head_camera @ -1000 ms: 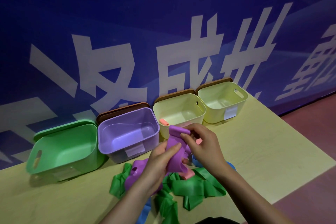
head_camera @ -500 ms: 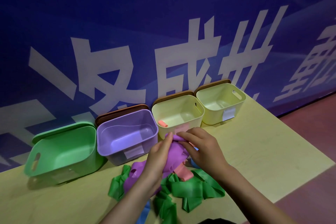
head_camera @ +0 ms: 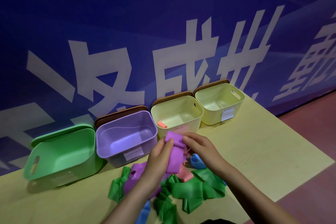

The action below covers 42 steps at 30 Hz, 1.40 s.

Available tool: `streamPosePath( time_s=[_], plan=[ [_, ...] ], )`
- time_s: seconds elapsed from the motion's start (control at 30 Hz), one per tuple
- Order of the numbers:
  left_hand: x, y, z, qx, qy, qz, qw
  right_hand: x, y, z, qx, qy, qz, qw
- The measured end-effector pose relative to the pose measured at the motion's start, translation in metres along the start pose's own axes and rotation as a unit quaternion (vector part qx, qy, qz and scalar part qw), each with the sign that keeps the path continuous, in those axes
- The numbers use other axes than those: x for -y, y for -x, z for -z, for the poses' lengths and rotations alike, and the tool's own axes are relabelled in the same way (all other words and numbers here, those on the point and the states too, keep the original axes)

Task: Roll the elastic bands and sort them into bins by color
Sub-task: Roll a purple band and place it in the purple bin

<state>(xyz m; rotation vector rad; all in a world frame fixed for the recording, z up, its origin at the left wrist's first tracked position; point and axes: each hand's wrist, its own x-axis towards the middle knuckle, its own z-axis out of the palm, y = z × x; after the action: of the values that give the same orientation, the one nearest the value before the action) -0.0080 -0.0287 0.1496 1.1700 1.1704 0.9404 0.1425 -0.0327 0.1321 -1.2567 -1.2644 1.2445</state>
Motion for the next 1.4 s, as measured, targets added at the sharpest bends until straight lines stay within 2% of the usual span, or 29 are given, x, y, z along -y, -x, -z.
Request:
streamPosePath(
  time_s=[0.13,0.3,0.5,0.73,0.9,1.1,1.27,1.4],
  plan=[
    [0.005,0.001,0.003,0.016,-0.104,-0.052,0.993,0.000,-0.004,-0.002,-0.006,-0.002,0.011,1.000],
    [0.007,-0.002,0.008,0.010,-0.124,-0.093,0.988,0.005,-0.002,-0.003,0.020,0.008,0.021,1.000],
    [0.010,-0.010,0.006,-0.017,-0.137,-0.110,0.984,0.007,-0.001,-0.009,0.005,0.017,0.026,0.999],
    [0.016,-0.010,0.005,-0.017,-0.063,-0.080,0.995,-0.002,-0.002,-0.017,-0.026,0.060,0.040,0.997],
    [0.015,-0.014,0.001,-0.010,-0.018,0.002,1.000,-0.004,-0.002,-0.018,-0.049,0.010,0.028,0.998],
    [0.015,-0.014,0.001,0.010,0.041,0.098,0.994,-0.007,-0.001,-0.016,-0.077,0.034,0.034,0.996],
    [0.015,-0.011,0.005,0.060,0.050,0.102,0.992,-0.007,-0.002,-0.017,-0.111,0.057,0.049,0.991],
    [0.015,-0.010,0.007,0.059,0.064,0.093,0.992,-0.006,-0.004,-0.016,-0.136,0.086,0.076,0.984]
  ],
)
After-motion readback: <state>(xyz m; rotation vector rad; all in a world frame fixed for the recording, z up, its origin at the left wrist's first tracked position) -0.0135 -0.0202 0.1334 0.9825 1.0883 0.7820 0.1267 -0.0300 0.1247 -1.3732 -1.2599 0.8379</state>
